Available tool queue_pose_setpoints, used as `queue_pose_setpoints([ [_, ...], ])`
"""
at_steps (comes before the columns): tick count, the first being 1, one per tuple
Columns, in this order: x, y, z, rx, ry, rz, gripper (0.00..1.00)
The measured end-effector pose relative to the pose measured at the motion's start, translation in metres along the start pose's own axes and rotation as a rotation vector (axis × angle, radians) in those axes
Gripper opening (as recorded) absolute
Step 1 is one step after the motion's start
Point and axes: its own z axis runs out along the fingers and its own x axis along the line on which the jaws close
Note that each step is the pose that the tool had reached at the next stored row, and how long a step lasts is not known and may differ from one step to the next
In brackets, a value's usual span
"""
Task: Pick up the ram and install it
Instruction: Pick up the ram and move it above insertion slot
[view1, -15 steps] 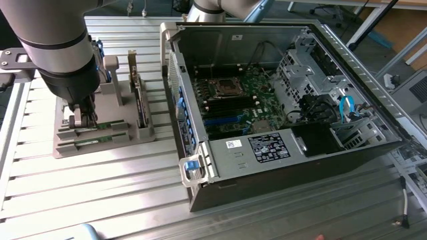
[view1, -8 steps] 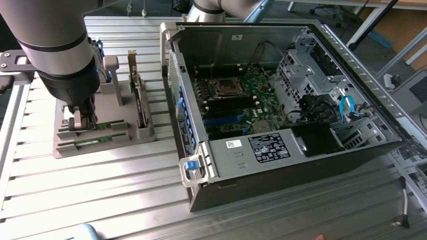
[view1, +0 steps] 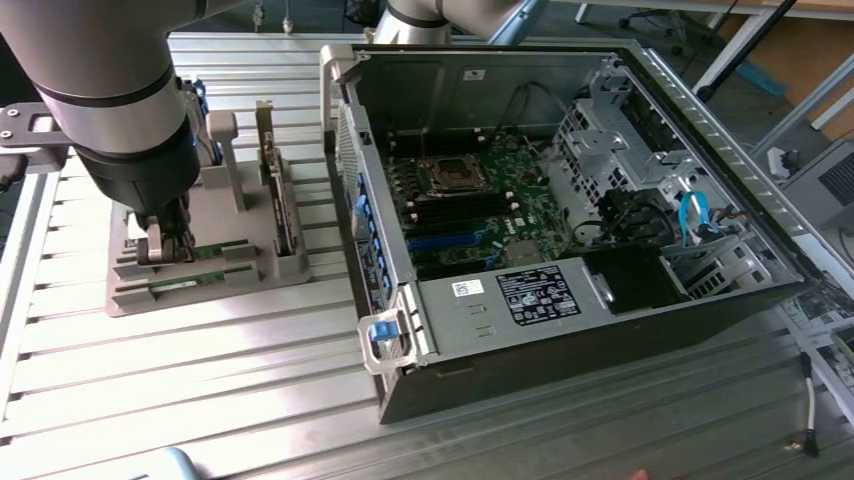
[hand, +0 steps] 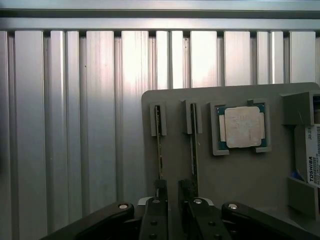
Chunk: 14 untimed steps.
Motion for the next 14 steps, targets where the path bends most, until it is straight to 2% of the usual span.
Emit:
queue_pose_setpoints([
  [14, 0.0000, 0.0000, 0.0000, -0.0011, 0.0014, -0.032, 0.24],
])
